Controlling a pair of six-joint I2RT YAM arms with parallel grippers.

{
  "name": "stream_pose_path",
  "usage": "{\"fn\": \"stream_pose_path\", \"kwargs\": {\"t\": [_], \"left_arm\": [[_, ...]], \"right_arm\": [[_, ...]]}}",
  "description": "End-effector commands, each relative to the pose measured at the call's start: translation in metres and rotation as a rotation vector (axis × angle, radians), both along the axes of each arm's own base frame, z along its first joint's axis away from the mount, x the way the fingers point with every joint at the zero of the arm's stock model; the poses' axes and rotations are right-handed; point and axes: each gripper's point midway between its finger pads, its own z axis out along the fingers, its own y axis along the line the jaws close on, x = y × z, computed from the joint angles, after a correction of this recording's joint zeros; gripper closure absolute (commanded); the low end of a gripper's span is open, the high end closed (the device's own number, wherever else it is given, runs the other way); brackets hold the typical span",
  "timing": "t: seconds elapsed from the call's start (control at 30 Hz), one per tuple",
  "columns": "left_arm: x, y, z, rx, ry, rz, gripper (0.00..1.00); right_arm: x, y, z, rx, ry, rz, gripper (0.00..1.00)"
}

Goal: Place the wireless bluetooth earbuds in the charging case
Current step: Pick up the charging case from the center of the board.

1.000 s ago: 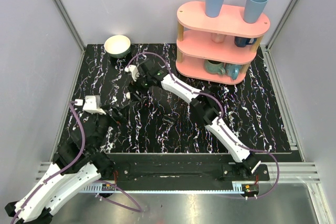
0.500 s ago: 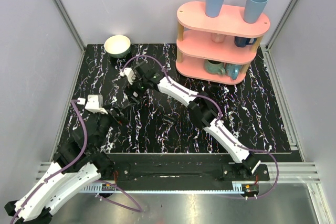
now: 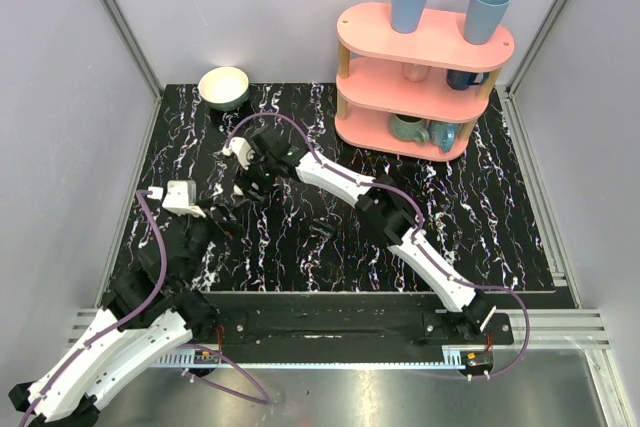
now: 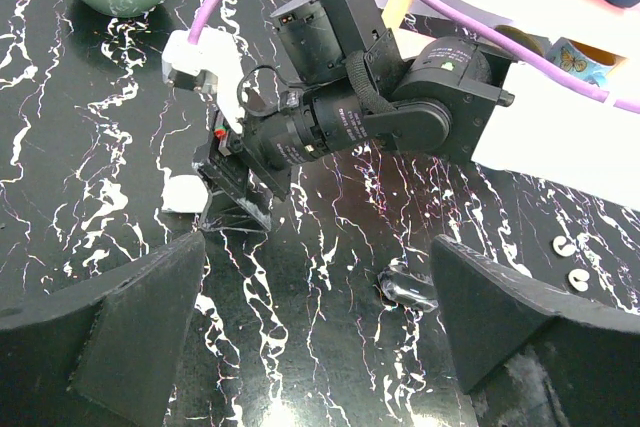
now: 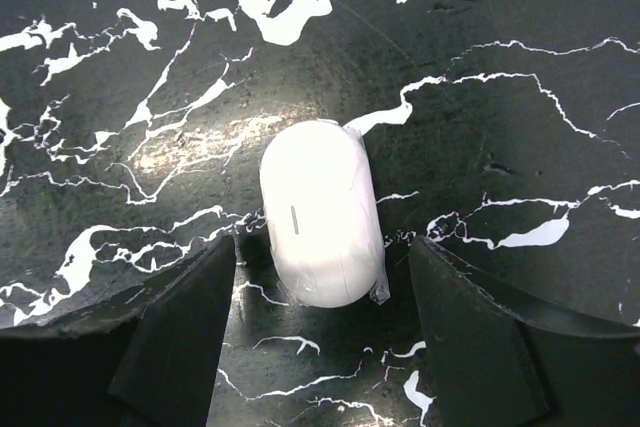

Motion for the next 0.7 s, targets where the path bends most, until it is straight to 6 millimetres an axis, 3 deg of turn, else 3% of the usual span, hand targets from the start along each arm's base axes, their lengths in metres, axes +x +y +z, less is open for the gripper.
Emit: {"fn": "stream_pose_path", "kwargs": {"t": [0.0,0.13,0.23,0.5,0.67], "left_arm": [[0.004,-0.003,0.007,-0.01,-0.025,-0.001,0.01],[0.004,-0.002,0.008,-0.011,-0.028,0.002,0.01],[0.004,-0.002,0.007,-0.009,-0.026,0.004,0.01],[0.005,0.001,0.008,-0.006,-0.028,0.019,0.01],[0.005,0.005,0.01,-0.014,-0.035,0.037,0.01]], "right_arm": [[-0.008,-0.01,-0.009,-0.108,-0.049,-0.01,0.21],[-0.003,-0.008,-0.01,-0.12,-0.091,-0.012,0.17],[0.0,-0.006,-0.012,-0.132,-0.125,-0.011,0.2],[-0.004,-0.017,-0.021,-0.174,-0.097,-0.042,0.55],[-0.013,-0.023,-0.015,-0.172,-0.058,-0.07,0.73]]}}
